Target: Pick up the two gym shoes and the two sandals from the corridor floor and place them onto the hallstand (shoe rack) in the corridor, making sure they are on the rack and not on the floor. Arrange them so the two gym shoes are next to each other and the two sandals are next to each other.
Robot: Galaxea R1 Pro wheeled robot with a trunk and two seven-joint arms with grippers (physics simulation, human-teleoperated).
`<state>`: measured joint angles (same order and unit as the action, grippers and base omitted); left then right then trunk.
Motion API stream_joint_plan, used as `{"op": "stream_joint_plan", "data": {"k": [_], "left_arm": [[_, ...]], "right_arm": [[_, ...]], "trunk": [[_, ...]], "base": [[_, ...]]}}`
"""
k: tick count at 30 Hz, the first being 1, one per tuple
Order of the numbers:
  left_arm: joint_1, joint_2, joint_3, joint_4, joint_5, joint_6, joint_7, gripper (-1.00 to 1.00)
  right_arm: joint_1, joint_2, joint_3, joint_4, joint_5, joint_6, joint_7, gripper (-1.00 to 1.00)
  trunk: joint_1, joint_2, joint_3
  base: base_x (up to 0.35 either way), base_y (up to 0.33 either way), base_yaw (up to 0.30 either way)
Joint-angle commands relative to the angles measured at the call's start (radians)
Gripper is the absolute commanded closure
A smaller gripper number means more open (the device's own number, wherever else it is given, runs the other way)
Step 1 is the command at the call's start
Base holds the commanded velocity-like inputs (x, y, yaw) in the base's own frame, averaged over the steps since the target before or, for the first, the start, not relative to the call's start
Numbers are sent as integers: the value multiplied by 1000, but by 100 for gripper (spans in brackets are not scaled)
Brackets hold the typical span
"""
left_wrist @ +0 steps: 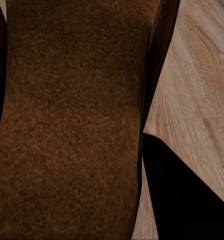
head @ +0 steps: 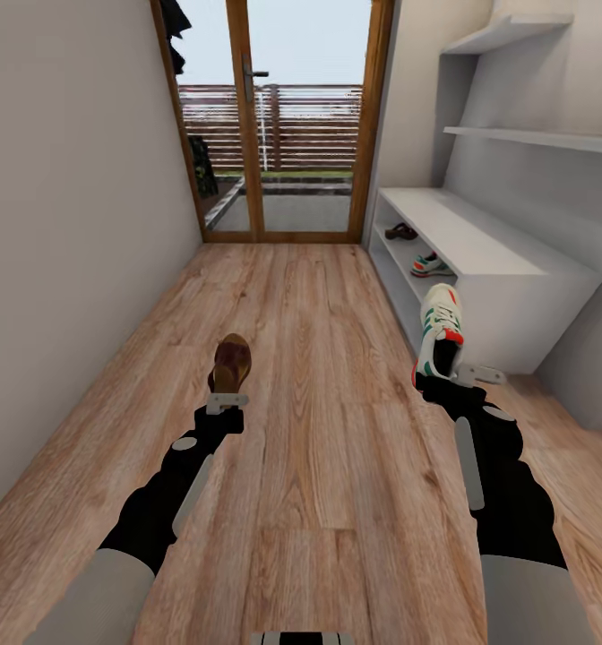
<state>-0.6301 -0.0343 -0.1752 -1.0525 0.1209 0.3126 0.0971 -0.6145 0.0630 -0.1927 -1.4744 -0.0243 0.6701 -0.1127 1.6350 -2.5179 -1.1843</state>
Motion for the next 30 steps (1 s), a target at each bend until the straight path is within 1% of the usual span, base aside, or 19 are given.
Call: {"op": "stream_joint_plan", "data": {"k": [1,17,18,21,23,25,30], "left_arm": [[0,1,-3,-1,8,5,7,100],[0,1,-2,0,9,3,7,100],[0,1,-2,0,13,3,7,100],[0,1,-2,0,53,3,7,100],[0,1,-1,0,68,3,7,100],[0,1,-1,0,75,3,7,100],[0,1,-1,1,78,3,7,100]], "right_arm": [[-1,1,-1,-1,-3,5,-4,100],[-1,0,-1,-1,-3,5,-4,100],[-1,0,-1,-1,-3,5,-4,100],[-1,1,-1,-1,-3,5,-4,100],[-1,1,-1,-1,-3,5,-4,100],[-1,1,-1,-1,-3,5,-4,100],[-1,0,-1,0,-3,5,-4,100]], "trunk": [[0,0,1],[0,0,27],[0,0,29],[0,0,34],[0,0,37],[0,0,40],[0,0,49]], "base": [[205,169,0],[238,245,0],[230,282,0],[229,283,0],[229,284,0],[229,284,0],[232,284,0]]}}
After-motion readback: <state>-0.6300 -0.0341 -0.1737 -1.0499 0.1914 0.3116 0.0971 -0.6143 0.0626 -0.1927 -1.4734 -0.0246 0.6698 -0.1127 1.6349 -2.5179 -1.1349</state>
